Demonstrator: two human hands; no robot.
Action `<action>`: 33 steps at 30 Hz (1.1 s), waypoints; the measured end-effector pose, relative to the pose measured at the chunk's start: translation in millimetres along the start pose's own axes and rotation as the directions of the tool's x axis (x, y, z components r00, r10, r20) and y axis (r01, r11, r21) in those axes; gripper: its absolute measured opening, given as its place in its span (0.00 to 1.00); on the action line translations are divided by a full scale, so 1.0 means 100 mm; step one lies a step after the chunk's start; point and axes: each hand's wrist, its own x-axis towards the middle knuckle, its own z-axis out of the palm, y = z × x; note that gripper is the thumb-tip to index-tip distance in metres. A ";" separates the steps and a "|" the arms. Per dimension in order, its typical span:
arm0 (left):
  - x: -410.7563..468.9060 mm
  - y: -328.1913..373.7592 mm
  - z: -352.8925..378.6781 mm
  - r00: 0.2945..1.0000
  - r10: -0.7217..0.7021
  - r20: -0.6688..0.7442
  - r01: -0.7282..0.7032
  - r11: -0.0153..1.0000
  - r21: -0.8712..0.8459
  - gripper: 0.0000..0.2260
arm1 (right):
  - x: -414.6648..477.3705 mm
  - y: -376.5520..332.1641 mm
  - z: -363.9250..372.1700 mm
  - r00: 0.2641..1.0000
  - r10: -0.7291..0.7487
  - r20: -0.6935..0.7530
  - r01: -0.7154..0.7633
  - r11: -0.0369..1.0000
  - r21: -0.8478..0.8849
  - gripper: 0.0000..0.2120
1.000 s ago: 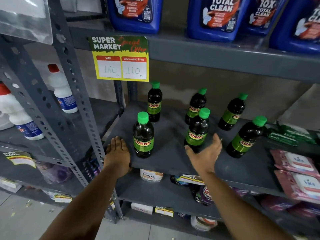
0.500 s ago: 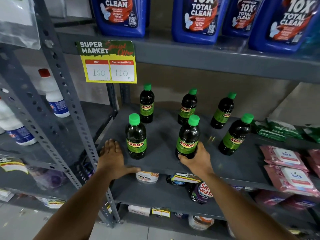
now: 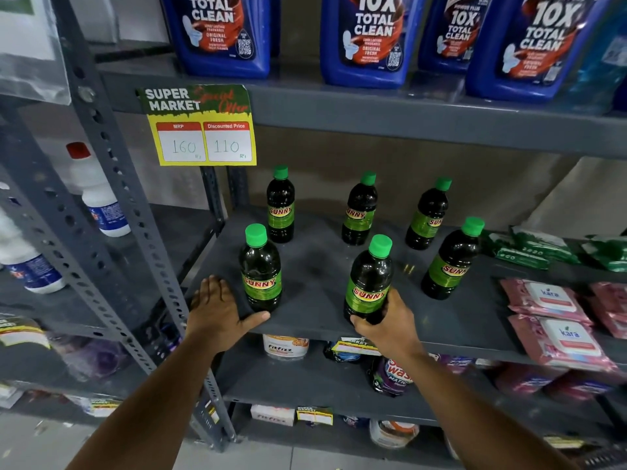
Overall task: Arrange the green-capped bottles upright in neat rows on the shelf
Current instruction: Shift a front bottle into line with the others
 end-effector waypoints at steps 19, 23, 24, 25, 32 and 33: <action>0.00 -0.01 0.02 1.000 -0.002 0.006 0.002 0.999 0.033 0.63 | -0.01 0.01 -0.02 1.000 0.006 0.028 -0.007 1.000 0.021 0.28; 0.00 0.00 0.02 1.000 -0.006 0.005 0.006 0.999 0.034 0.62 | -0.03 -0.01 -0.03 0.998 -0.015 0.054 0.013 0.999 0.032 0.30; 0.00 0.00 0.02 1.000 -0.007 0.005 0.007 0.999 0.034 0.62 | -0.05 0.00 -0.05 0.997 -0.048 0.060 0.045 0.998 0.050 0.34; 0.00 -0.01 0.02 1.000 -0.009 0.004 0.009 0.999 0.034 0.63 | -0.08 0.02 -0.06 0.994 -0.098 0.036 0.095 0.993 0.075 0.41; 0.05 -0.03 0.06 1.000 -0.013 0.008 0.012 0.999 0.051 0.63 | 0.25 0.27 -0.71 0.714 0.130 -0.688 -0.119 0.991 0.064 0.51; 0.05 -0.03 0.07 1.000 -0.016 0.015 0.015 0.998 0.058 0.63 | 0.36 0.33 -0.85 0.765 0.179 -0.619 -0.193 0.980 0.044 0.54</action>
